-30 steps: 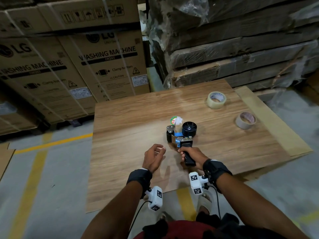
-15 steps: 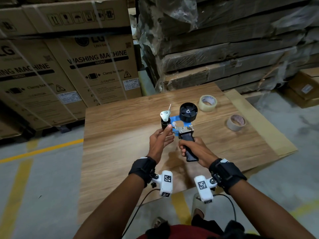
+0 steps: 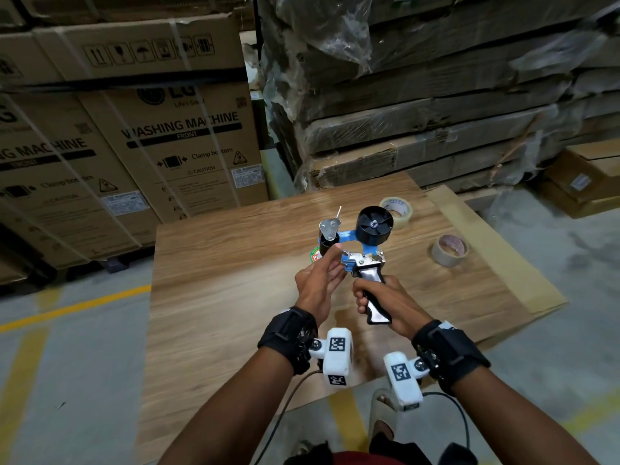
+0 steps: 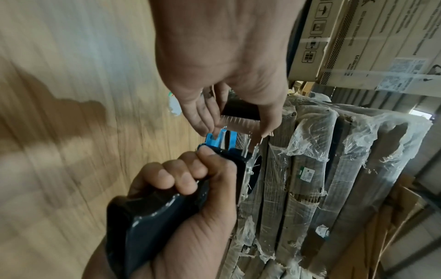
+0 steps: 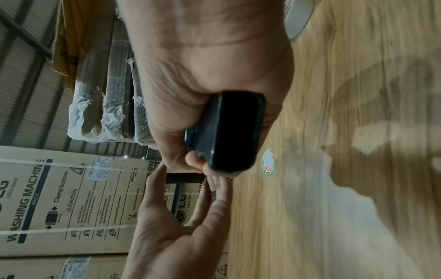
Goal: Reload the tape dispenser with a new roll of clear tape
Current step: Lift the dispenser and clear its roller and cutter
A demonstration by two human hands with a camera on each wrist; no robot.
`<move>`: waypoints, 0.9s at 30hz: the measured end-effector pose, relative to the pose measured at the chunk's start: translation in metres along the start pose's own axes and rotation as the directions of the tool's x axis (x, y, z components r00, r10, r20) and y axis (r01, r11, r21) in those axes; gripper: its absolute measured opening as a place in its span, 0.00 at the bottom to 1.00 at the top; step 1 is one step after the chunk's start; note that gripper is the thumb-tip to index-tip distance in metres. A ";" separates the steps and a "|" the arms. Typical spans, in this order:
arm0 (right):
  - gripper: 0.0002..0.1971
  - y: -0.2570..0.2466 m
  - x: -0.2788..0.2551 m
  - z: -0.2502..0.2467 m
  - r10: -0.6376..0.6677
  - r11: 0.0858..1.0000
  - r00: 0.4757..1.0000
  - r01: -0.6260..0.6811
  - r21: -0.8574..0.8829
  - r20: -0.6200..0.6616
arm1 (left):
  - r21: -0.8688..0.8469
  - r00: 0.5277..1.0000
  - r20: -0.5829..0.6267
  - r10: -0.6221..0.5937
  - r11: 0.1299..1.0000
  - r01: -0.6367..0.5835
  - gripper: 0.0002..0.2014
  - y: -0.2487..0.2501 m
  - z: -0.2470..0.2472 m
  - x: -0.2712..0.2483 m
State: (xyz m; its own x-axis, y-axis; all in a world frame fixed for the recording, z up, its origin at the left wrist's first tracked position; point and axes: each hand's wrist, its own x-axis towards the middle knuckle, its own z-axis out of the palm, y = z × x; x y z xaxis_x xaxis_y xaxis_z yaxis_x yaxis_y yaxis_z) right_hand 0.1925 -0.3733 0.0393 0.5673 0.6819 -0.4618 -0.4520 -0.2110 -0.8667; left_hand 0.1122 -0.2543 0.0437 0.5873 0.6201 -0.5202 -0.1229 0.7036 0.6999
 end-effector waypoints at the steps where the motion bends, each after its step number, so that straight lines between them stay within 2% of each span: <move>1: 0.06 -0.001 0.000 0.000 0.009 1.000 1.000 -0.009 0.006 -0.003 | -0.012 1.000 -0.012 -0.001 1.000 0.001 0.20 0.000 0.002 -0.001; 10: 0.03 -0.012 0.002 0.005 0.018 0.999 1.000 -0.018 0.043 -0.013 | -0.114 0.998 -0.062 0.024 0.993 -0.031 0.17 0.003 0.020 -0.009; 18: 0.02 -0.017 0.005 0.009 0.003 0.996 0.998 0.003 0.089 -0.068 | -0.161 0.998 -0.064 0.019 0.986 -0.029 0.19 0.002 0.027 -0.012; 27: 0.06 -0.022 0.006 0.010 -0.023 0.996 0.995 0.031 0.081 -0.100 | -0.115 0.998 -0.062 -0.028 0.993 0.021 0.28 -0.010 0.019 -0.008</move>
State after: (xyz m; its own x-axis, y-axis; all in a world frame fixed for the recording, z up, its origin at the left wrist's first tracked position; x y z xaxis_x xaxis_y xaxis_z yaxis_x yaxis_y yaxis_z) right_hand 0.1986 -0.3580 0.0573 0.6436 0.6127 -0.4587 -0.4886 -0.1324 -0.8624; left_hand 0.1245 -0.2731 0.0499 0.5402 0.6202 -0.5688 -0.2017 0.7516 0.6280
